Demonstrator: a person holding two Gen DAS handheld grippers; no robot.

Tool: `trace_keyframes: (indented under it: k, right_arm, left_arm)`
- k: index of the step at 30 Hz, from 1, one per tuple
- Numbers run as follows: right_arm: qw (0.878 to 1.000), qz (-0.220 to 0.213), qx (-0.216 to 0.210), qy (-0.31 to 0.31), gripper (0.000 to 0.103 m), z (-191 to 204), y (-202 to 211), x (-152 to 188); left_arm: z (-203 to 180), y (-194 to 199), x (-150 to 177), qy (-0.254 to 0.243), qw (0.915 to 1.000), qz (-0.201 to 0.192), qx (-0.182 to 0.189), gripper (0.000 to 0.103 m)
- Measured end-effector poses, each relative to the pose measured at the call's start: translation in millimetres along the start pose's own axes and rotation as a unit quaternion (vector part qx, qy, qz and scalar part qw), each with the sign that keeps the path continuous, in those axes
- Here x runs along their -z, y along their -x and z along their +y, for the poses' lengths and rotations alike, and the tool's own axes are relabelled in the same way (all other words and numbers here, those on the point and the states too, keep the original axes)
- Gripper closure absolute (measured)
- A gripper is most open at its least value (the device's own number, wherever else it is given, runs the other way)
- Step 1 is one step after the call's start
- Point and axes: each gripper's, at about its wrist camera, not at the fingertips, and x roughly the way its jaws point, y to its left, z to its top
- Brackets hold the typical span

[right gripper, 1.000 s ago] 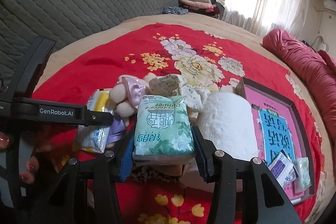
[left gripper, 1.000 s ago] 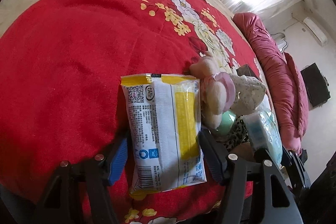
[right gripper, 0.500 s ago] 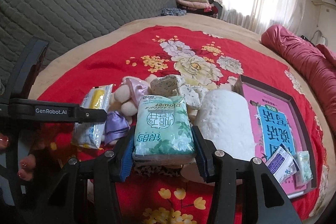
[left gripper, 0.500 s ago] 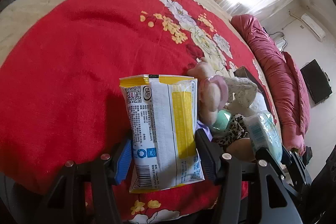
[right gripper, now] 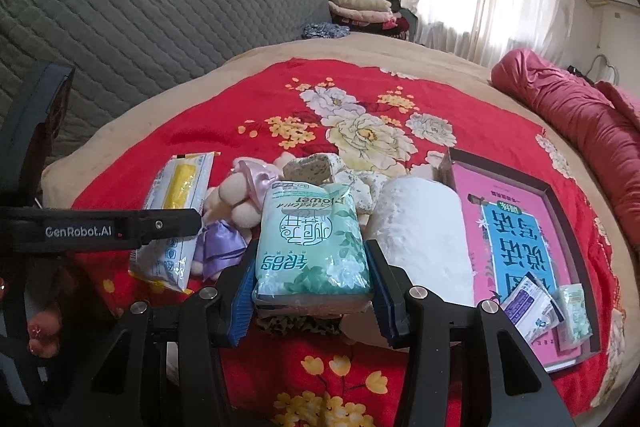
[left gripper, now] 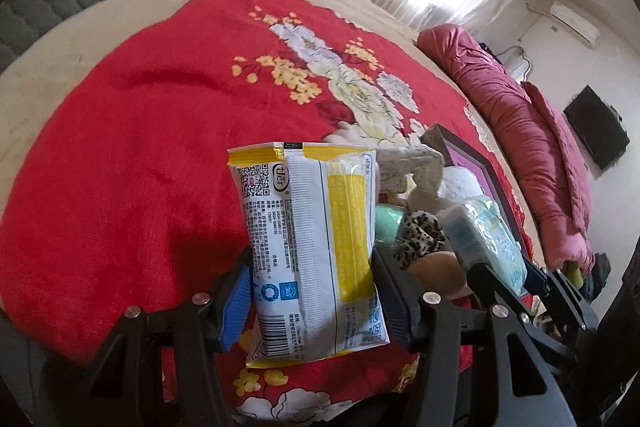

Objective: Organize soft objects

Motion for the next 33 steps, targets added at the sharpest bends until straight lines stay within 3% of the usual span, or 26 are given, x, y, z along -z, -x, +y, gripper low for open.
trace_keyframes:
  k: [14, 33]
  right_arm:
    - [0.999, -0.028, 0.019, -0.021, 0.052, -13, 26, 2]
    - [0.996, -0.061, 0.037, -0.049, 0.052, -33, 61, 8]
  left_arm:
    - [-41, 26, 10, -0.058, 0.9978, -0.032, -0.009, 0.046]
    - [-78, 40, 22, -0.103, 0.9936, -0.045, -0.014, 0.046]
